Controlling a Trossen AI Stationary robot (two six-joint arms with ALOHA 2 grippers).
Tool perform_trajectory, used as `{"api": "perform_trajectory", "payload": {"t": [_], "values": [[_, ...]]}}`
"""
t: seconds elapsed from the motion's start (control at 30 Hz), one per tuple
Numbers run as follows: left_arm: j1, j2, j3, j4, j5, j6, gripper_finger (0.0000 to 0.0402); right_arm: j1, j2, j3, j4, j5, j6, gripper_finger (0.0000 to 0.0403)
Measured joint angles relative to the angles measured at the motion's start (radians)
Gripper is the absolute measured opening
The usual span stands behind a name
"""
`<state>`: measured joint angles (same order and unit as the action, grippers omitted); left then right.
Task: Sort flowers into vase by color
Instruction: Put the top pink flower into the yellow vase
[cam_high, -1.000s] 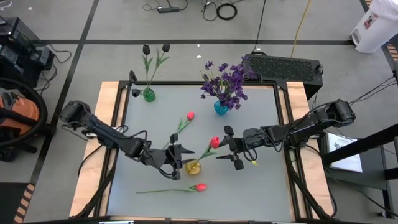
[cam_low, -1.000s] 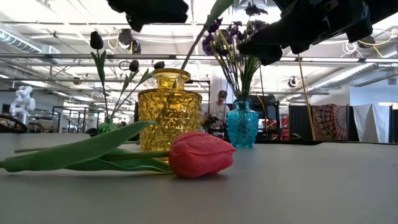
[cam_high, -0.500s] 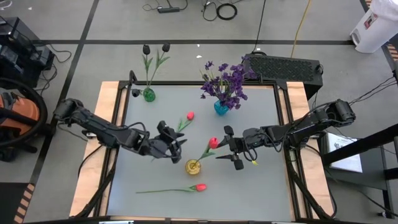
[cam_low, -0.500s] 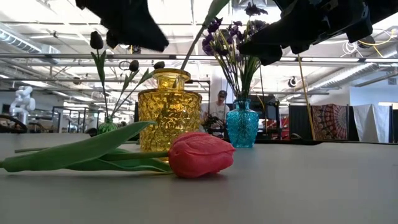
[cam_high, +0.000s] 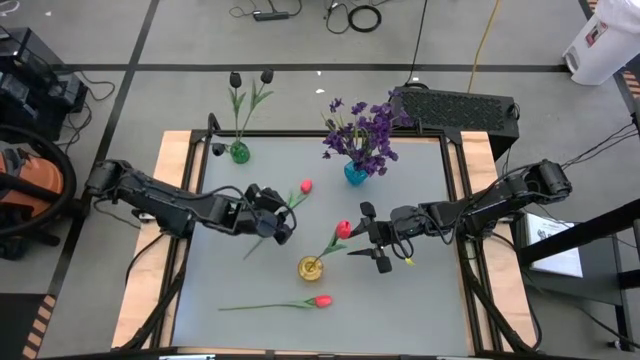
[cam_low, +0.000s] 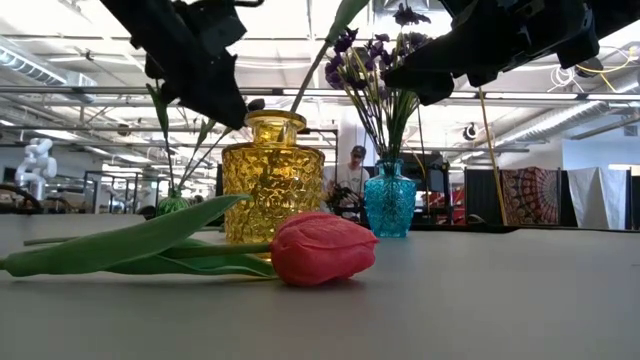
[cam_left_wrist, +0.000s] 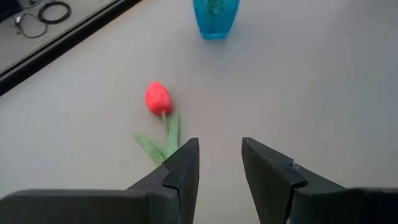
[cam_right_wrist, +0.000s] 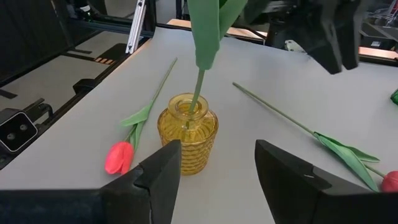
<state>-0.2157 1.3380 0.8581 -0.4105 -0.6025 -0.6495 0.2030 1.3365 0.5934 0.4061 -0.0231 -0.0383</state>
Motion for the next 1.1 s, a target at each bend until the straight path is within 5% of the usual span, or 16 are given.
{"api": "perform_trajectory", "payload": {"t": [0.17,0.73,1.1], "values": [[0.049,0.014,0.000,-0.001,0.016,0.000,0.0128,0.000,0.000,0.000,0.000,0.000,0.000,0.0196],[0.274,0.231,0.000,-0.055,0.319,0.000,0.0128,0.000,0.000,0.000,0.000,0.000,0.000,0.0196],[0.306,0.308,0.000,-0.052,0.449,-0.002,0.0128,0.000,0.000,0.000,0.000,0.000,0.000,0.0196]]}}
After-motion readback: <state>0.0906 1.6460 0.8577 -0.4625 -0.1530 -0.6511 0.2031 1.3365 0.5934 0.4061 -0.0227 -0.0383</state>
